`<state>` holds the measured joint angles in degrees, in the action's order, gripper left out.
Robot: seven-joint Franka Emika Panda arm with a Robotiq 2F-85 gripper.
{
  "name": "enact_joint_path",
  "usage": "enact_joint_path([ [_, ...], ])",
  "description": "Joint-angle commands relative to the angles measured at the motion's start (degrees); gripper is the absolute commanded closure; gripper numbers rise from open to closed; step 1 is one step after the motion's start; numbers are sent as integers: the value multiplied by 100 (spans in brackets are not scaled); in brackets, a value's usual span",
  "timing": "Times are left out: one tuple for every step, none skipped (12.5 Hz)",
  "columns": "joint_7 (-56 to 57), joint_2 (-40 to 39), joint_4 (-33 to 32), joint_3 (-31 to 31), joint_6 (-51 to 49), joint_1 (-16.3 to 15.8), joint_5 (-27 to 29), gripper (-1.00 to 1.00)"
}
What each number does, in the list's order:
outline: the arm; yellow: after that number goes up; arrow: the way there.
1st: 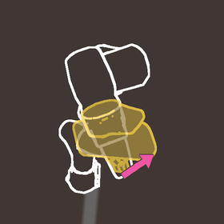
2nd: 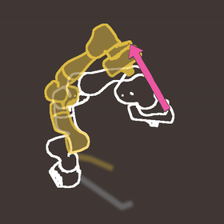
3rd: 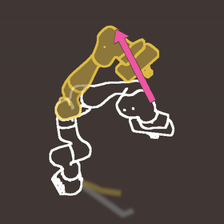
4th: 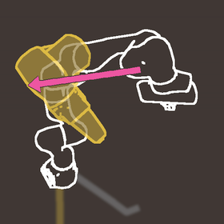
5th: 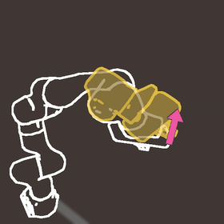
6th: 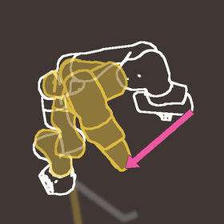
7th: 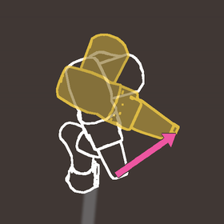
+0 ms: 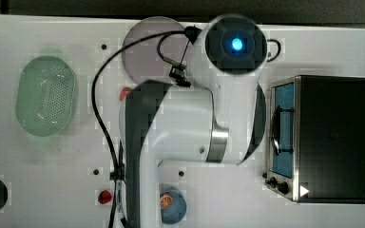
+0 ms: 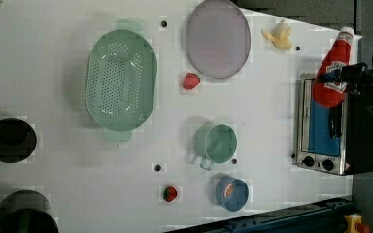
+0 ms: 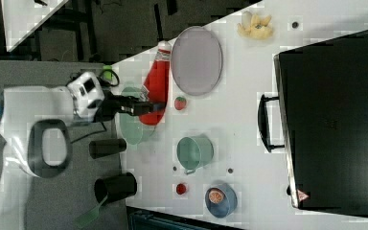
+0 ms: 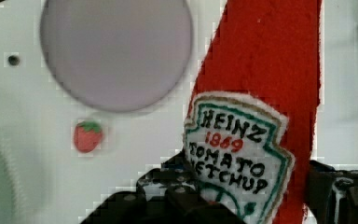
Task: Pick ketchup from plate and place it on table.
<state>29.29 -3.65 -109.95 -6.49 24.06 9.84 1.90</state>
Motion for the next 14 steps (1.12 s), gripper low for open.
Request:
enact_joint_path([
  [-363, -39, -1039, 53, 588, 7, 14, -27],
  [-365, -18, -1341, 54, 890, 7, 14, -26],
  [-364, -38, -1614, 54, 1201, 7, 14, -26],
  [-366, -84, -1861, 59, 1526, 7, 14, -27],
  [-365, -152, -2062, 60, 1810, 7, 14, -27],
  [-365, -245, -2221, 60, 2053, 7, 14, -27],
  [-366, -358, -2335, 60, 2269, 7, 14, -27],
  [-366, -485, -2405, 59, 2455, 7, 14, -27],
  [-365, -623, -2441, 56, 2614, 6, 14, -27],
  [-364, -762, -2459, 56, 2759, 6, 14, -27],
  [-366, -890, -2473, 56, 2884, 6, 14, -27],
  [-364, -1003, -2477, 59, 2984, 6, 14, -27],
  [-365, -1100, -2476, 65, 3077, 6, 14, -32],
  [-363, -1152, -2475, 64, 3132, 5, 14, -51],
])
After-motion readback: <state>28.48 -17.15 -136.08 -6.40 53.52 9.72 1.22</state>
